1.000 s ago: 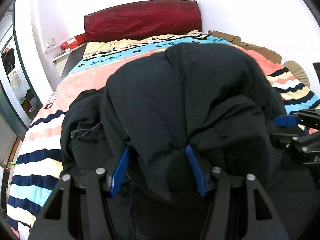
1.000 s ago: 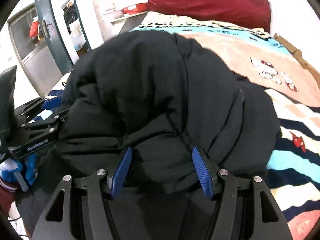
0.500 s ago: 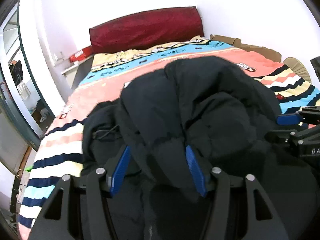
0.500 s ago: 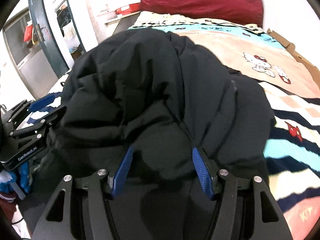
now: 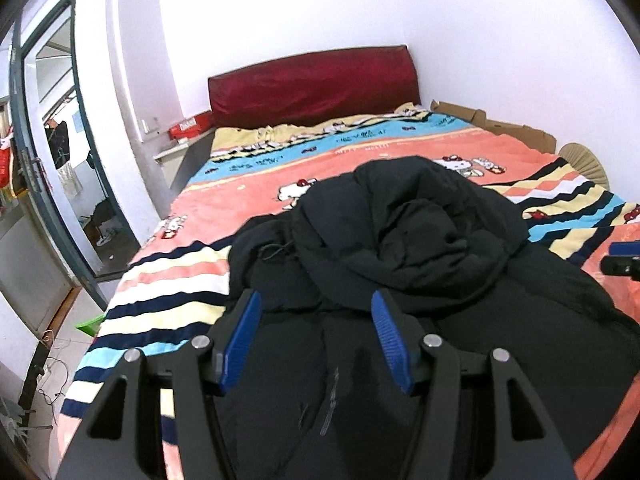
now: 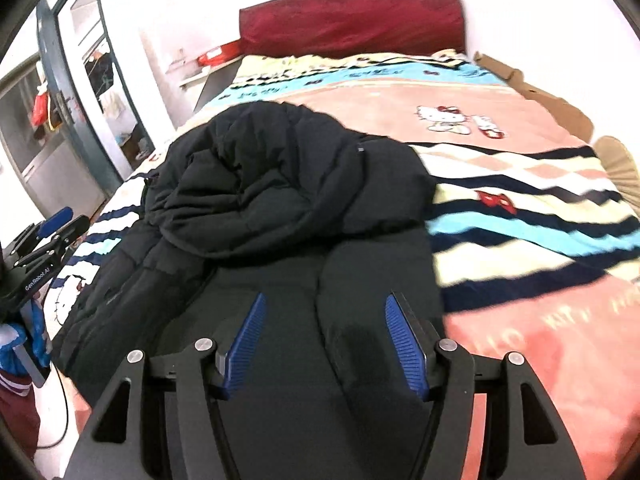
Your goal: Fold large clothes
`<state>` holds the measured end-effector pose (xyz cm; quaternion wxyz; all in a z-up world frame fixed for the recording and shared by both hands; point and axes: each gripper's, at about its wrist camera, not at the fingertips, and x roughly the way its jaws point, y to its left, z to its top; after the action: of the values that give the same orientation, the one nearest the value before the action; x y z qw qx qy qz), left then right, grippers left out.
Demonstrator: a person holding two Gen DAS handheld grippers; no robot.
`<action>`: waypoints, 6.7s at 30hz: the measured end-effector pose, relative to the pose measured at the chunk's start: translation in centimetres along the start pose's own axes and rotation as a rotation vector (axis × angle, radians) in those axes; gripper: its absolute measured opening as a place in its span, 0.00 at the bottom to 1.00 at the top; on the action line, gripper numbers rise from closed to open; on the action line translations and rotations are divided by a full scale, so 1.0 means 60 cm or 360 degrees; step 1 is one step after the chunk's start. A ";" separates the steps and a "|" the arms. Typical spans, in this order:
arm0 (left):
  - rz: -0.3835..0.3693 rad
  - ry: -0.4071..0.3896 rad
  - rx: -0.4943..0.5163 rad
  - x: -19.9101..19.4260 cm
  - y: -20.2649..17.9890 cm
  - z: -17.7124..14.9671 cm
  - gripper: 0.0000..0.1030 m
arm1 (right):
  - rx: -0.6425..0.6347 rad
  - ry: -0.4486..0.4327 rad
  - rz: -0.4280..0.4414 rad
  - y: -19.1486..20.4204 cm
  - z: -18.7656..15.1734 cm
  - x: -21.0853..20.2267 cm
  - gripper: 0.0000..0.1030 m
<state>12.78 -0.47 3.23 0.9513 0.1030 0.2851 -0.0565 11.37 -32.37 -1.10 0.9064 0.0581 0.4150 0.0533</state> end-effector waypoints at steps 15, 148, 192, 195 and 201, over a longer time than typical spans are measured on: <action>0.0018 0.0308 -0.0025 -0.080 0.017 -0.123 0.60 | 0.0105 0.0068 -0.0134 -0.045 -0.132 -0.100 0.72; -0.0787 0.0591 -0.1226 0.596 0.260 0.178 0.31 | 0.0668 -0.0085 0.0371 -0.136 0.381 0.438 0.20; -0.0165 0.0716 -0.0419 0.794 0.051 0.305 0.71 | 0.0047 0.0099 0.0151 0.017 0.506 0.620 0.65; -0.0132 0.0699 -0.0407 0.800 0.043 0.304 0.71 | 0.0088 0.0097 0.0182 0.007 0.505 0.637 0.66; -0.0094 0.0652 -0.0385 0.759 0.049 0.306 0.71 | -0.0022 0.0096 0.0069 0.037 0.505 0.604 0.65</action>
<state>60.85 -4.00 -6.54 0.8770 -0.0109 0.4796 -0.0276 57.80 -26.76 -8.11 0.8925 0.0592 0.4404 0.0776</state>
